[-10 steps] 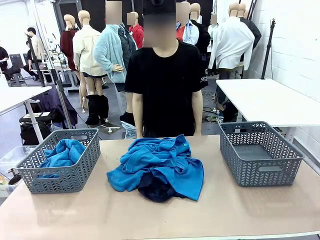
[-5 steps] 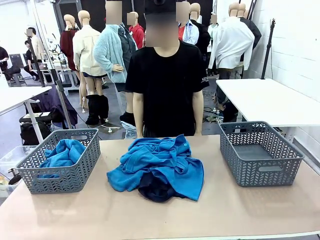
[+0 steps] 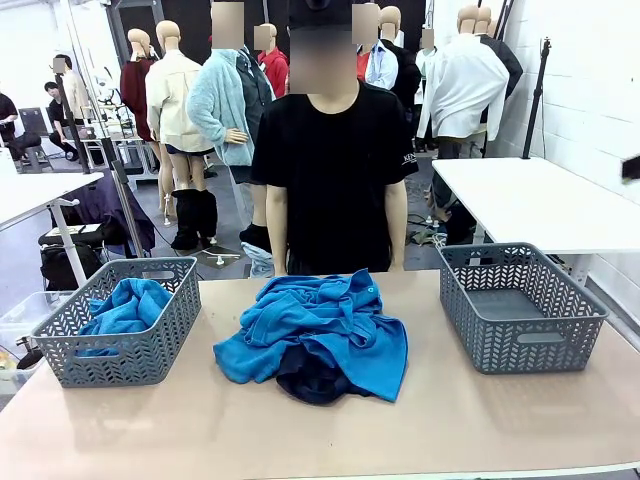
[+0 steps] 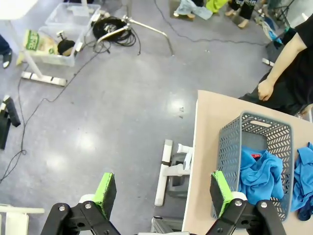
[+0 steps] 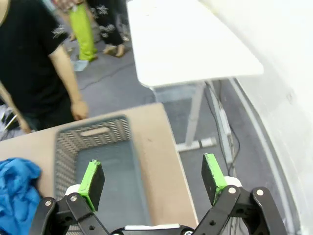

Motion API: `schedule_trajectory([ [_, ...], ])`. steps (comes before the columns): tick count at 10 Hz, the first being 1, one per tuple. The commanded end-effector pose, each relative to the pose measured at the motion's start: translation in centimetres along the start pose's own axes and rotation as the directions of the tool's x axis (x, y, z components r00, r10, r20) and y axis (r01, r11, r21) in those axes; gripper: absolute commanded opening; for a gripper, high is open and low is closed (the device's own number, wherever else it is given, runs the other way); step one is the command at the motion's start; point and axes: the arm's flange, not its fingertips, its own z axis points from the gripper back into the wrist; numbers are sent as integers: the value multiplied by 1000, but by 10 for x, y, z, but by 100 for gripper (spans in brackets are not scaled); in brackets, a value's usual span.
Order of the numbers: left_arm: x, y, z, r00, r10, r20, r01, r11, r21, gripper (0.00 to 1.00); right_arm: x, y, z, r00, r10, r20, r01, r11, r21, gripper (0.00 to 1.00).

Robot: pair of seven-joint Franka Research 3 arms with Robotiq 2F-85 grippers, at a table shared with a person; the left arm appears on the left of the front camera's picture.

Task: Sort the tops and bottoms.
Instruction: Lift clothes from the center of the table with your right hand.

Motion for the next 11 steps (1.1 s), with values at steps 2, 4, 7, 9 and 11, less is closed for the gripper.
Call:
schedule_trajectory([
  [2, -4, 1, 1, 1000, -19, 4, 19, 1000, 13, 100, -1, 73, 33, 983, 181, 44, -186, 958, 219, 100],
  [4, -4, 1, 1, 1000, -19, 4, 19, 1000, 13, 100, -4, 128, 35, 946, 324, 10, -308, 890, 338, 100],
  [7, -4, 1, 1, 1000, -19, 4, 19, 1000, 13, 100, -30, 190, 32, 871, 491, -17, -428, 777, 462, 100],
  [9, -4, 1, 1, 1000, -19, 4, 19, 1000, 13, 100, -24, 193, 37, 899, 437, -32, -380, 815, 438, 100],
  [11, -4, 1, 1, 1000, -19, 4, 19, 1000, 13, 100, -24, 193, 37, 899, 437, -32, -380, 815, 438, 100],
])
